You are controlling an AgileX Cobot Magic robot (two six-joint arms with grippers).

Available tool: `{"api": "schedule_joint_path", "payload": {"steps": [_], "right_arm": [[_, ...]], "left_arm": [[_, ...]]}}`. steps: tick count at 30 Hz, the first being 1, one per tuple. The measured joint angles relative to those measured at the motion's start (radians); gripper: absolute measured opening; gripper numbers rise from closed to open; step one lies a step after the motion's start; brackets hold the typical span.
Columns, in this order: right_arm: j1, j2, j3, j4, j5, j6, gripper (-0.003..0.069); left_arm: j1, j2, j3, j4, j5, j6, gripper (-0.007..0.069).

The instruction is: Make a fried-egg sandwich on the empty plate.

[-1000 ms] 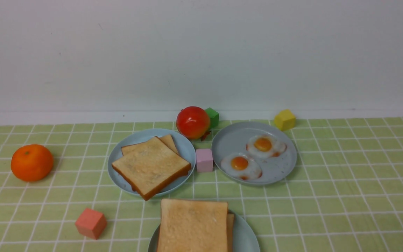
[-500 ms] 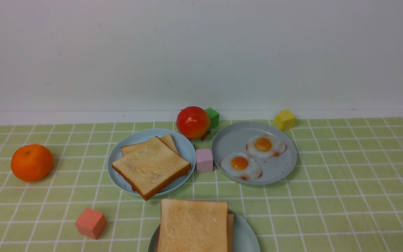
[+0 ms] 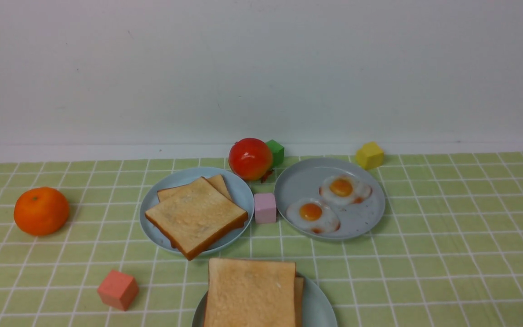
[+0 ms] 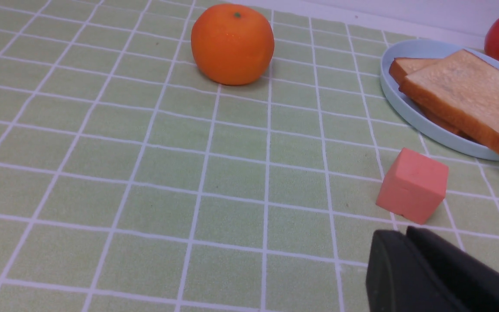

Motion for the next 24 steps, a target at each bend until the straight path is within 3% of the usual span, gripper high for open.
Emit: {"api": "schedule_joint_path", "payload": {"steps": [24], "right_arm": [[0.0,0.0,0.0,0.0,0.0,0.0,0.0112]], "left_arm": [[0.0,0.0,0.0,0.0,0.0,0.0,0.0062]]}}
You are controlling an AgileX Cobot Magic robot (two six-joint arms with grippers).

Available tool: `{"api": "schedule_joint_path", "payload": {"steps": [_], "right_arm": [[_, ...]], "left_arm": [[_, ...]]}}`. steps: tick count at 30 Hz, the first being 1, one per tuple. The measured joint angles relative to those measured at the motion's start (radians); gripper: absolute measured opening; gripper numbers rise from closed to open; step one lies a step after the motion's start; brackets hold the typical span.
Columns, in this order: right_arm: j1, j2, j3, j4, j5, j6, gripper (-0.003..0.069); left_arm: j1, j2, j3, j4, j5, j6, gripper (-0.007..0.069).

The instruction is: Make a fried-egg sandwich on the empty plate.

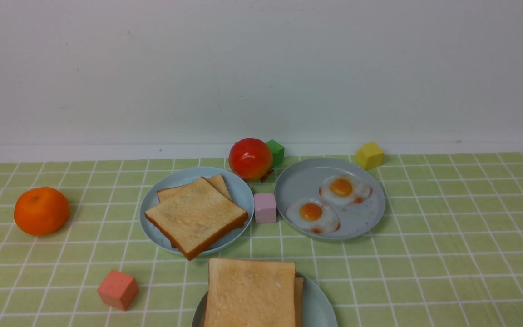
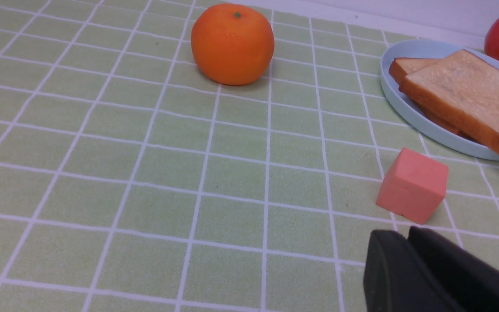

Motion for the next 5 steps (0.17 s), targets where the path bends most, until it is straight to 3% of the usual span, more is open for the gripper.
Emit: {"api": "schedule_joint_path", "payload": {"steps": [5], "right_arm": [[0.0,0.0,0.0,0.001,0.0,-0.001,0.0117]], "left_arm": [[0.0,0.0,0.0,0.0,0.0,0.0,0.0071]]}}
